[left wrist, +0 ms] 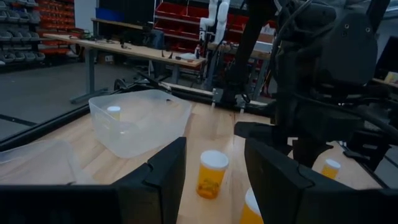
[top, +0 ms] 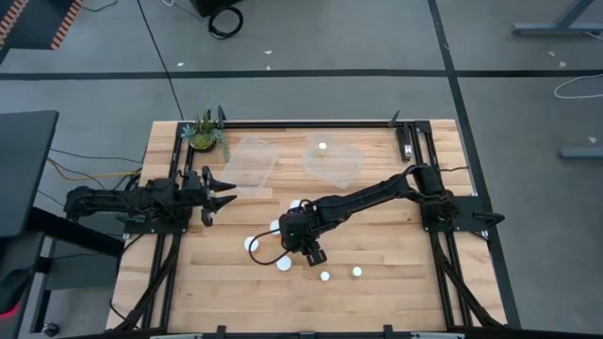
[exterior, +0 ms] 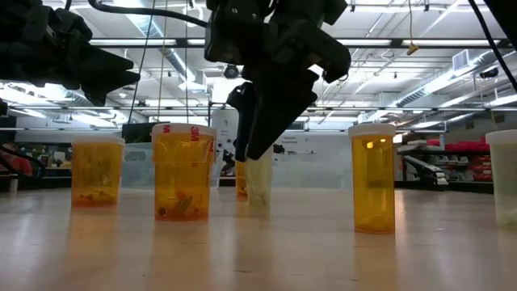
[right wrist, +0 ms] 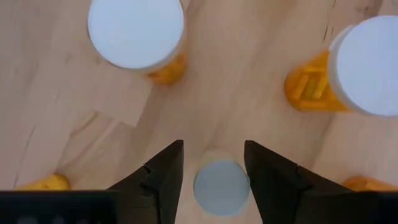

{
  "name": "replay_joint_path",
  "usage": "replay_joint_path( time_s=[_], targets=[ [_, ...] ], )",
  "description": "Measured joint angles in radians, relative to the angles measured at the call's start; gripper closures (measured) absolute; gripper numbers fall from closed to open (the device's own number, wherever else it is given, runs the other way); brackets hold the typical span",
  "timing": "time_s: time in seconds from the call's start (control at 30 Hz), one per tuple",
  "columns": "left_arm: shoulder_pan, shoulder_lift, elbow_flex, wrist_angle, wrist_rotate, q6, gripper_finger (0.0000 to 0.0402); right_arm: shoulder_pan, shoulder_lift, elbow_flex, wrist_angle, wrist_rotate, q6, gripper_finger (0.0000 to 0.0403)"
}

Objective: Pick and place medicine bottles into bin by pill shape (circle, oval)
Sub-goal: Put the small yellow pill bottle into the right transparent bin

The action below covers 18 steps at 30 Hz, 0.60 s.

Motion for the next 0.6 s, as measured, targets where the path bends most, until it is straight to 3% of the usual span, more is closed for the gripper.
replay_joint_path(
  time_s=[0.3,0.6],
  targets=[
    [0.000,0.000,0.000,0.000,0.000,0.000,0.0230,0.000,-0.002,-0.006,-0.016,0.020,0.019,0.0281],
    [0.000,0.000,0.000,0.001,0.000,0.000,0.0230,-0.012,-0.010,0.021,-0.085,0.081,0.012,0.0267]
  ],
)
